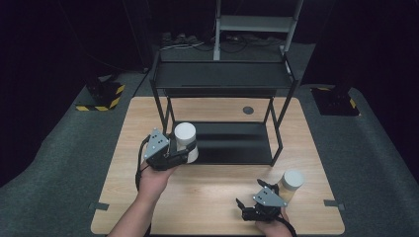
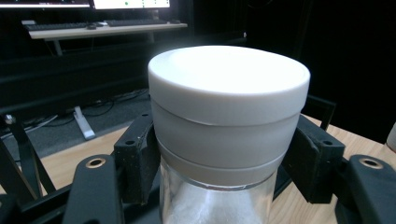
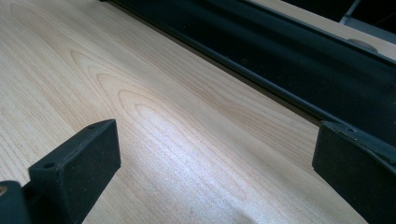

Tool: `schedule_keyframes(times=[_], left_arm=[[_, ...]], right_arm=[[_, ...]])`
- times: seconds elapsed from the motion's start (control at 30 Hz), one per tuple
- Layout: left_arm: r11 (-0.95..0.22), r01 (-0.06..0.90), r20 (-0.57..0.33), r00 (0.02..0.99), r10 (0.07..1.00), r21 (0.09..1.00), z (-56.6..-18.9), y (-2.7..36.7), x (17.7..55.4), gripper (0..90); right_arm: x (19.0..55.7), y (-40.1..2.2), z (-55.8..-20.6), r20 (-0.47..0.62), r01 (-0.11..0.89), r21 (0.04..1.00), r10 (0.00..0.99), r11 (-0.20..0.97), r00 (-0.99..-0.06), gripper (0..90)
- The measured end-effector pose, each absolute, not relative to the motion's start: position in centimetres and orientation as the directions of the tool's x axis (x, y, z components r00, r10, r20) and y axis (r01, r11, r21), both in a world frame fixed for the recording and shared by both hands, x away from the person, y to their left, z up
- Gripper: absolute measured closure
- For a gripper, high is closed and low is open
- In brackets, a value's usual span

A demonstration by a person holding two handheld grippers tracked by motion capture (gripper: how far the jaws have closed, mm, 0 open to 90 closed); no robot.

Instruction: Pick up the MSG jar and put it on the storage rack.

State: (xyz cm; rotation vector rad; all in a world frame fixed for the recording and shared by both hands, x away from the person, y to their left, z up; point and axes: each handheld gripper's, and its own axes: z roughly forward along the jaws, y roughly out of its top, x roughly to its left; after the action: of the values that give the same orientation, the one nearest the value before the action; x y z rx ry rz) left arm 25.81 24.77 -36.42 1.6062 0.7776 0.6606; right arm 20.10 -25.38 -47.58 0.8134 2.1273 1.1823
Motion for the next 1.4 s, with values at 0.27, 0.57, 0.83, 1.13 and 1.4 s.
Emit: schedule_keyframes(times=[0.27, 0.57, 0.83, 1.13, 1.4], left_arm=[[-0.096, 0.115, 0.005, 0.615, 0.788, 0.989, -34.7, 24.8, 26.1, 34.6], [-0.092, 0.099, 0.013, 0.608, 0.794, 0.991, -33.2, 24.9, 26.3, 34.6], [-0.080, 0.085, 0.012, 0.605, 0.796, 0.993, -31.9, 24.7, 26.7, 34.6], [-0.066, 0.066, 0.013, 0.602, 0.798, 0.996, -30.5, 24.3, 27.1, 34.6], [-0.056, 0.037, 0.023, 0.603, 0.798, 0.998, -29.2, 24.0, 27.3, 34.6]], right_arm=[[20.1, -25.5, -47.6, -0.179, 0.233, 0.877, 0.734, 0.421, -0.655, 0.4], [20.2, -25.5, -47.6, -0.175, 0.235, 0.878, 0.735, 0.418, -0.655, 0.3], [20.2, -25.5, -47.6, -0.176, 0.235, 0.877, 0.735, 0.419, -0.654, 0.4], [20.2, -25.6, -47.6, -0.171, 0.236, 0.879, 0.737, 0.413, -0.654, 0.4], [20.2, -25.6, -47.6, -0.167, 0.238, 0.880, 0.738, 0.411, -0.654, 0.4]])
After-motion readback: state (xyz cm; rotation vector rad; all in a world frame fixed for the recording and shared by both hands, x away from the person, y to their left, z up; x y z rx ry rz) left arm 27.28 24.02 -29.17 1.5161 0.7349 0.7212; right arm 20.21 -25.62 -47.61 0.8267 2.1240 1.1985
